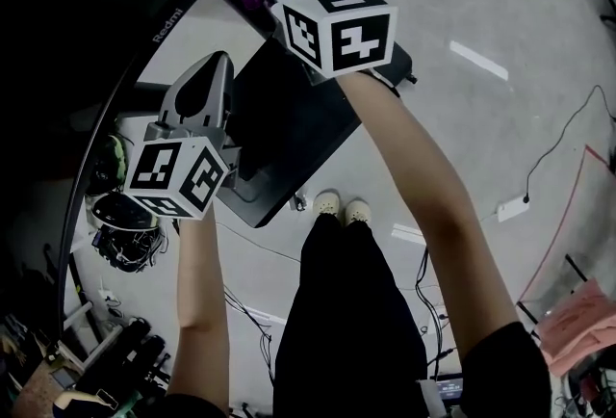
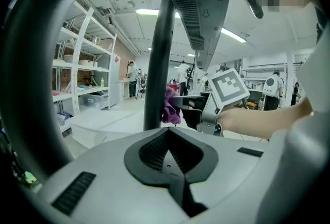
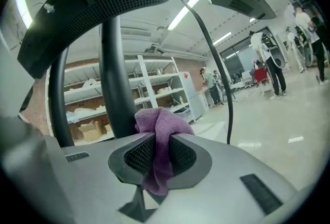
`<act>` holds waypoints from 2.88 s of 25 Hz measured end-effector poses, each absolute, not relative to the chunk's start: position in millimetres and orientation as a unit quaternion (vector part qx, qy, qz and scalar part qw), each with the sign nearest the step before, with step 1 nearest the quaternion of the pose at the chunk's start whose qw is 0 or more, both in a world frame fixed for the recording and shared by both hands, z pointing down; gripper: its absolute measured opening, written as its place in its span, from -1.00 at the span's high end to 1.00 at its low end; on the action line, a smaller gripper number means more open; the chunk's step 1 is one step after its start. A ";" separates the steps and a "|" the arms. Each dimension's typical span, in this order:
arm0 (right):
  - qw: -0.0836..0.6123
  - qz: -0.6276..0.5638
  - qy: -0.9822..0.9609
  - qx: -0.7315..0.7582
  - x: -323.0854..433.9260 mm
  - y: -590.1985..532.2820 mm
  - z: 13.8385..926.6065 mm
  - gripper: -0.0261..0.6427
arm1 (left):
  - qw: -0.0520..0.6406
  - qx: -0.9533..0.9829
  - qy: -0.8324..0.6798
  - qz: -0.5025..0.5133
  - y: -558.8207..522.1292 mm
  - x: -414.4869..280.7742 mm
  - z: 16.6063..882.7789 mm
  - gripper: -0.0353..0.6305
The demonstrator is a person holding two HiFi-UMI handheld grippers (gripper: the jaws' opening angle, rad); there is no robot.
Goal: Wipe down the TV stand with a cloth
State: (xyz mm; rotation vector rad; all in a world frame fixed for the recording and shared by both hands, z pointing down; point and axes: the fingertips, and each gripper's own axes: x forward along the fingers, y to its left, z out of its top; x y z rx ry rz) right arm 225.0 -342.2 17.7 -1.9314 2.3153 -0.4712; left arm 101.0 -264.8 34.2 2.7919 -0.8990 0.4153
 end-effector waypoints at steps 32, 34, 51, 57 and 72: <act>-0.124 -0.206 0.733 -0.637 200.6 -293.4 115.1 0.70 | 0.108 0.922 -0.348 0.127 -243.1 45.5 45.4 0.88; -0.113 -0.196 0.740 -0.633 191.7 -279.1 97.1 0.70 | 0.110 0.920 -0.357 0.122 -233.5 33.3 39.5 0.88; -0.053 -0.173 0.853 -0.490 -43.5 -180.9 -7.6 0.70 | 0.141 0.861 -0.476 0.107 -176.6 -152.3 32.0 0.88; -0.087 -0.200 0.867 -0.448 -138.8 -158.6 46.6 0.70 | 0.170 0.840 -0.499 0.129 -156.2 -213.9 71.8 0.88; -0.170 -0.223 0.818 -0.502 -149.9 -171.7 170.0 0.70 | 0.194 0.856 -0.456 0.146 -151.3 -213.9 163.1 0.88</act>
